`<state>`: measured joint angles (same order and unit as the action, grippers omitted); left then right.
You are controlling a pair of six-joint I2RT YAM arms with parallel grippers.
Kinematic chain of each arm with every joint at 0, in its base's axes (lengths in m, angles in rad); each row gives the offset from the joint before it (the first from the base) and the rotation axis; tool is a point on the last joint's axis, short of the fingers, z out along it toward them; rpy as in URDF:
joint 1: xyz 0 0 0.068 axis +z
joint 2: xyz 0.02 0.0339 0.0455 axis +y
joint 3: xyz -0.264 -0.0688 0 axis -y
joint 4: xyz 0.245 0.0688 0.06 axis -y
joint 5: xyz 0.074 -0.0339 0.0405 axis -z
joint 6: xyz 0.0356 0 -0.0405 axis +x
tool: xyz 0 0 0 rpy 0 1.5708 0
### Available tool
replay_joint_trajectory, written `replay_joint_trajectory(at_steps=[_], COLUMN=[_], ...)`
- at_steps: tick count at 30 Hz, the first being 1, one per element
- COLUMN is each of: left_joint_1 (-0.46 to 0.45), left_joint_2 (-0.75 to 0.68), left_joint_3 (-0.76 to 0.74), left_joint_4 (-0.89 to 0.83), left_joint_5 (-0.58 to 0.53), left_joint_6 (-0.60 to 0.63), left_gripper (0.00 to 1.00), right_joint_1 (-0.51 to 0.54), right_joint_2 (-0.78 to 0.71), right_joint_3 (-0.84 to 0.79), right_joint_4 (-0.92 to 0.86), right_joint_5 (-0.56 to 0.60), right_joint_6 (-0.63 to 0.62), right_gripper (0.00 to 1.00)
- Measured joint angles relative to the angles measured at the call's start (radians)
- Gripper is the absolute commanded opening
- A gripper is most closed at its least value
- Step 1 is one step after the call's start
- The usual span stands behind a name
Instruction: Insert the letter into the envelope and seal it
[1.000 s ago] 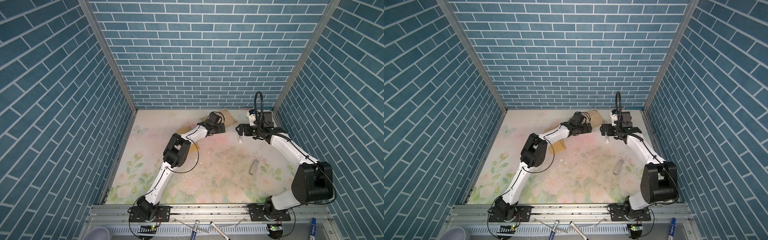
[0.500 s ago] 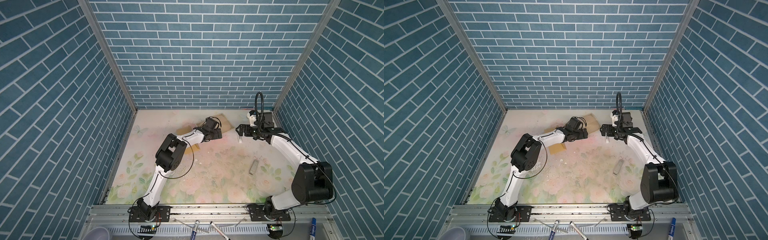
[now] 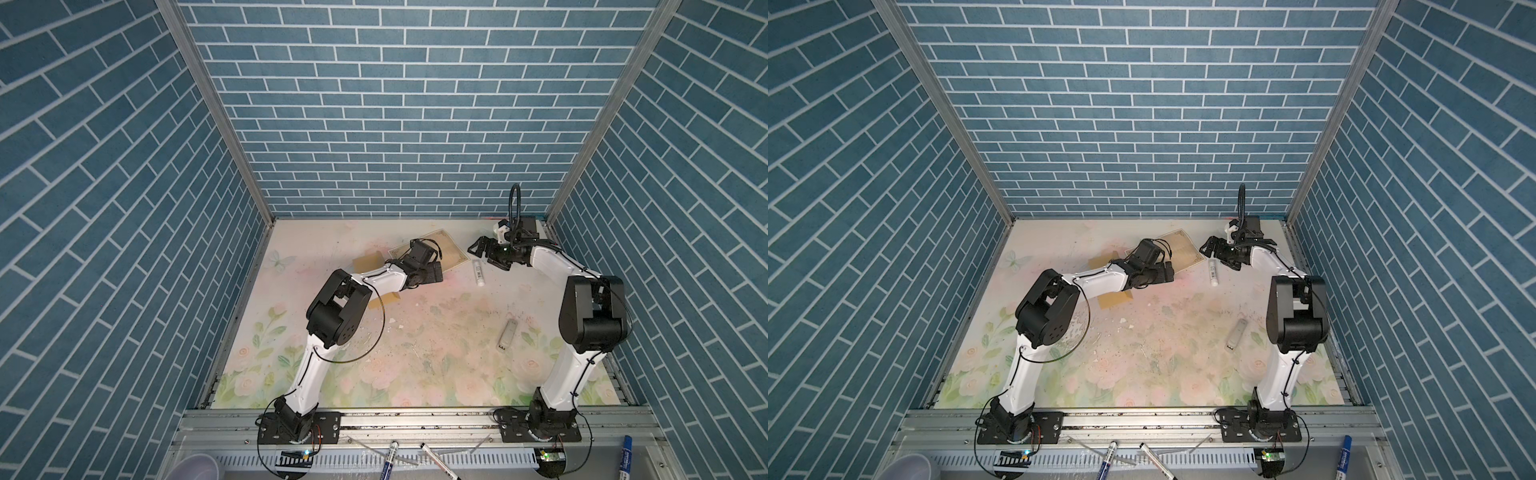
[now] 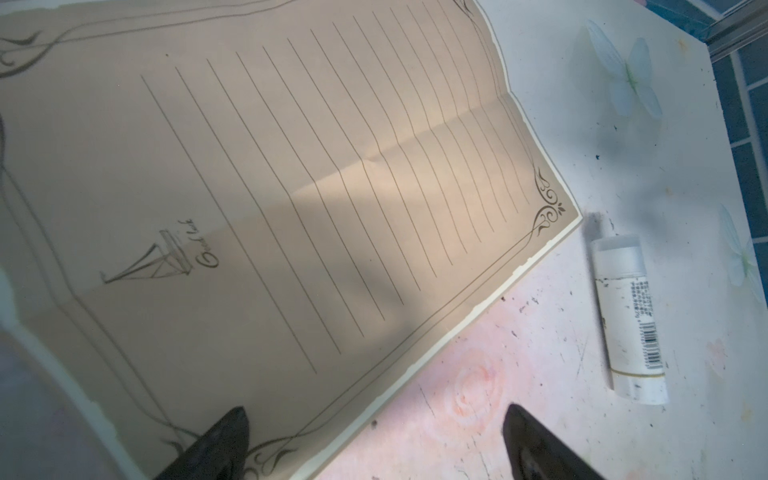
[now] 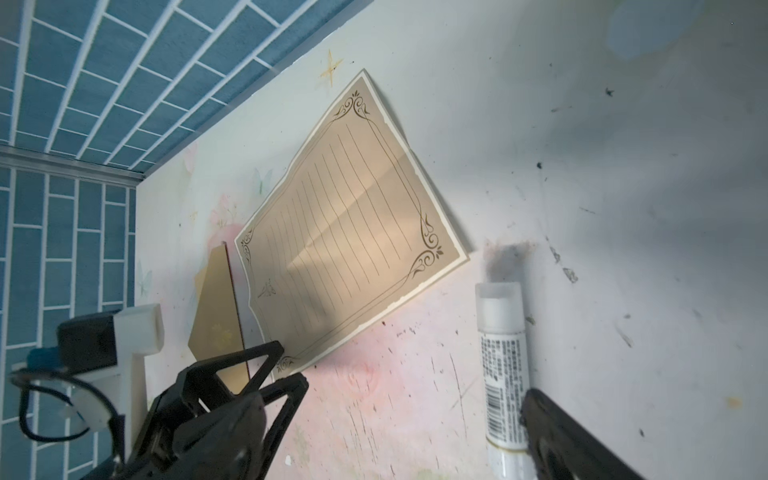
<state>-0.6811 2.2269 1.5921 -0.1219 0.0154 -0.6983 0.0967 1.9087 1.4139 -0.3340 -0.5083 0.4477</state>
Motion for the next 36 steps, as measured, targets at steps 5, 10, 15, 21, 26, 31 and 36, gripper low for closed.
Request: replay_joint_trajectory(at_steps=[5, 10, 15, 21, 26, 31, 36], left_joint_1=[0.005, 0.019, 0.033, 0.047, 0.056, 0.066, 0.072], left_joint_2=[-0.023, -0.03, -0.041, -0.049, -0.061, -0.072, -0.073], left_joint_3=[-0.04, -0.056, -0.08, -0.101, -0.125, -0.148, -0.151], left_joint_4=[0.012, 0.027, 0.045, 0.068, 0.085, 0.101, 0.11], left_joint_5=[-0.019, -0.024, -0.032, -0.038, -0.042, -0.042, -0.041], left_joint_6=[0.004, 0.004, 0.003, 0.002, 0.001, 0.0, 0.0], left_gripper=[0.96, 0.96, 0.96, 0.96, 0.96, 0.96, 0.96], right_joint_1=[0.015, 0.035, 0.079, 0.132, 0.159, 0.161, 0.166], right_joint_2=[0.037, 0.1, 0.123, 0.123, 0.123, 0.124, 0.128], right_joint_3=[0.056, 0.161, 0.202, 0.202, 0.185, 0.126, 0.106], right_joint_4=[-0.029, -0.082, -0.129, -0.143, -0.097, -0.039, 0.007], right_joint_5=[-0.008, 0.005, 0.052, 0.133, 0.2, 0.231, 0.24], right_joint_6=[0.021, 0.019, 0.024, 0.092, 0.175, 0.253, 0.312], right_gripper=[0.94, 0.94, 0.92, 0.87, 0.85, 0.83, 0.77])
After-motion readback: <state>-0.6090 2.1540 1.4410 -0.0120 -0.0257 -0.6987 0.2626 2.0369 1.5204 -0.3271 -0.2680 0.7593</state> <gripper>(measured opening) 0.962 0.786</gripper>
